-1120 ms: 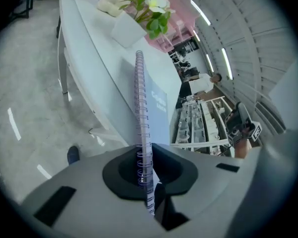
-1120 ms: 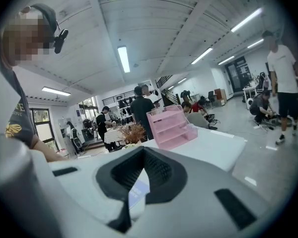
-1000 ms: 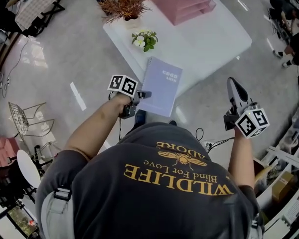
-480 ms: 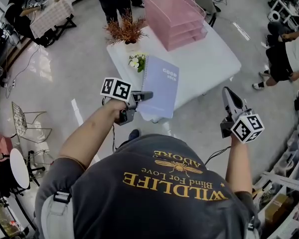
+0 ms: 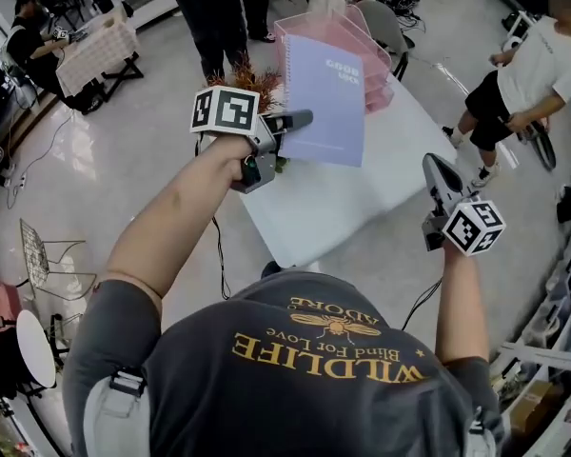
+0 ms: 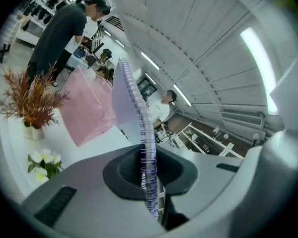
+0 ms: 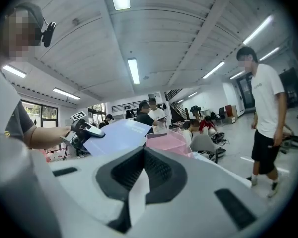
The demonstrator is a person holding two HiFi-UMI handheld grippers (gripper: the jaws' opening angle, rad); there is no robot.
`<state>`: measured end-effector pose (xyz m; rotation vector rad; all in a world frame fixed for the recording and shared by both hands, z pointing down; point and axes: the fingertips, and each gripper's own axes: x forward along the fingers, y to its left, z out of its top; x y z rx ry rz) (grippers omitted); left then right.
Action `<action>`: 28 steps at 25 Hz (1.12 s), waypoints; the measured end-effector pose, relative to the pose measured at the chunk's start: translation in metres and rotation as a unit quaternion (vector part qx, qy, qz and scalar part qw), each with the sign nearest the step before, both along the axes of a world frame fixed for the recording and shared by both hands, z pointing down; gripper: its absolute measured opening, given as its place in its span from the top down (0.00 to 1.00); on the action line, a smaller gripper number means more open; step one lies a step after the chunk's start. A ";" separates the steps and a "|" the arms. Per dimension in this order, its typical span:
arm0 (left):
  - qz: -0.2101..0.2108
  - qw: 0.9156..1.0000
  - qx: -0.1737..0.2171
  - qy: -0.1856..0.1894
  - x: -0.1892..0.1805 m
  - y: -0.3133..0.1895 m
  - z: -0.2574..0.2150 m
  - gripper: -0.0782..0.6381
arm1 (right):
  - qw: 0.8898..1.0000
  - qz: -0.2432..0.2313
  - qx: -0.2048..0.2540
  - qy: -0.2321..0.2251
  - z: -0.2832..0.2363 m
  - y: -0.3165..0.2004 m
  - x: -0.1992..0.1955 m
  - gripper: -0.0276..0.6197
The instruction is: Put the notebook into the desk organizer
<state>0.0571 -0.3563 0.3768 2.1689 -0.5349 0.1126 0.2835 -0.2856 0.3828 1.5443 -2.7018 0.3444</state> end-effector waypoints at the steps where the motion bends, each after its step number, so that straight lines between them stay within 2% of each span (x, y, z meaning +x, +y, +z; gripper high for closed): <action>1: 0.000 1.000 0.005 0.005 -0.004 -0.016 -0.008 0.85 | 1.000 0.004 0.001 0.004 -0.004 -0.011 -0.009 0.96; 5: -0.003 1.000 0.011 0.017 -0.009 -0.084 -0.031 0.85 | 1.000 0.019 0.006 0.018 -0.019 -0.051 -0.032 0.96; 10: -0.027 0.999 0.005 0.033 0.016 -0.159 -0.055 0.85 | 0.999 0.033 0.021 0.014 -0.036 -0.081 -0.029 0.96; 16: -0.094 0.993 -0.030 0.065 0.066 -0.231 -0.047 0.85 | 1.000 0.021 0.016 0.012 -0.021 -0.109 0.006 0.96; 20: -0.150 0.983 -0.067 0.084 0.085 -0.269 -0.023 0.85 | 1.000 0.010 0.014 0.000 -0.016 -0.128 0.031 0.96; 22: -0.184 0.977 -0.080 0.067 0.088 -0.284 -0.003 0.85 | 1.000 0.006 0.015 -0.009 -0.015 -0.135 0.044 0.96; 25: -0.230 0.968 -0.096 0.025 0.085 -0.299 0.029 0.85 | 1.000 0.000 0.013 -0.023 -0.009 -0.143 0.061 0.96; 28: -0.257 0.961 -0.099 -0.020 0.081 -0.307 0.051 0.84 | 0.999 -0.006 0.010 -0.030 -0.003 -0.149 0.073 0.96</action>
